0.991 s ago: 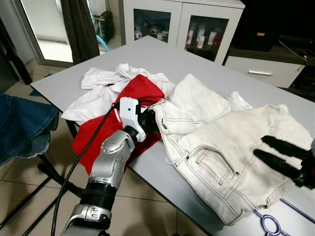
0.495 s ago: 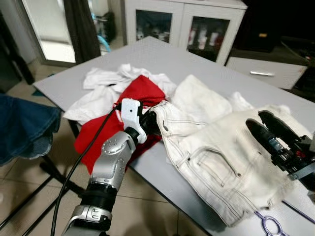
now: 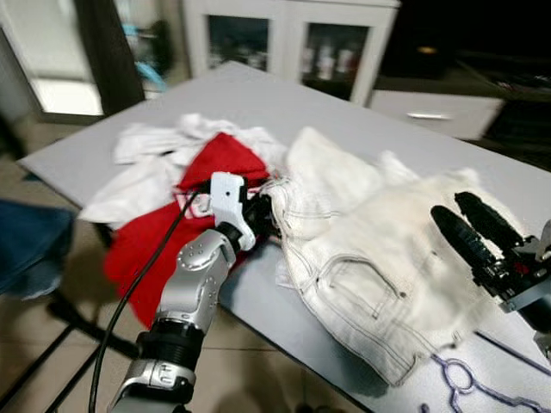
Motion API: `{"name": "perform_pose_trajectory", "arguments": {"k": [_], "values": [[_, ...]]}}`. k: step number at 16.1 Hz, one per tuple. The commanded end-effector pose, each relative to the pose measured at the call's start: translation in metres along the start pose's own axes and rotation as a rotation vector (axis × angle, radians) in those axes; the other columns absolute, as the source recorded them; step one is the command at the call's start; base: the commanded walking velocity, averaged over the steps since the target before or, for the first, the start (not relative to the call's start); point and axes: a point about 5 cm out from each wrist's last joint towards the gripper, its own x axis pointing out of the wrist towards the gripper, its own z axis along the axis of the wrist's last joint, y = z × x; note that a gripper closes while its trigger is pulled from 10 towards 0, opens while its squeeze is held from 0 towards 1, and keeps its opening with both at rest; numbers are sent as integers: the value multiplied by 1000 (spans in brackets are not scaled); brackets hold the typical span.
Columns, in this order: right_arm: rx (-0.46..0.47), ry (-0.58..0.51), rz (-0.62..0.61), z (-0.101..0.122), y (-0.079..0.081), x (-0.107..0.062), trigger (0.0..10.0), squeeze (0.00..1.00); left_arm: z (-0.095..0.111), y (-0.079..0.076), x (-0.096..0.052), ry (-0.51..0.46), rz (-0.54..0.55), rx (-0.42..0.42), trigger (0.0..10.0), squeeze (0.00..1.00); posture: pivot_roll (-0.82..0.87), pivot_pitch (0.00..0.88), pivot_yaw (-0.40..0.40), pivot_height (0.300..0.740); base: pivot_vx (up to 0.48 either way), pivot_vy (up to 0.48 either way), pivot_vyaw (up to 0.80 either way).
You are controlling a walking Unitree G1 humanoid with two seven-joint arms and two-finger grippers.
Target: Hang hanger
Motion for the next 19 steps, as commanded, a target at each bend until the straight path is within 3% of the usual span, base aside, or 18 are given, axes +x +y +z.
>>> {"name": "perform_pose_trajectory", "arguments": {"k": [1,6,14,19], "values": [[-30,16,23,1,1,4,10000,0,0,-5,2,17,-27,29,10000,0,-128,0,-30,740,0,0,0],[-52,13,3,4,-8,7,10000,0,-3,-8,2,30,-31,57,10000,0,-131,0,-30,740,0,0,0],[-57,19,-10,-1,-5,8,10000,0,-3,-8,3,34,-37,68,10000,0,-140,0,-15,740,0,-464,0],[-65,3,-11,0,-6,8,10000,0,-3,-8,3,29,-34,52,10000,0,-140,0,-16,740,0,-58,0]]}}
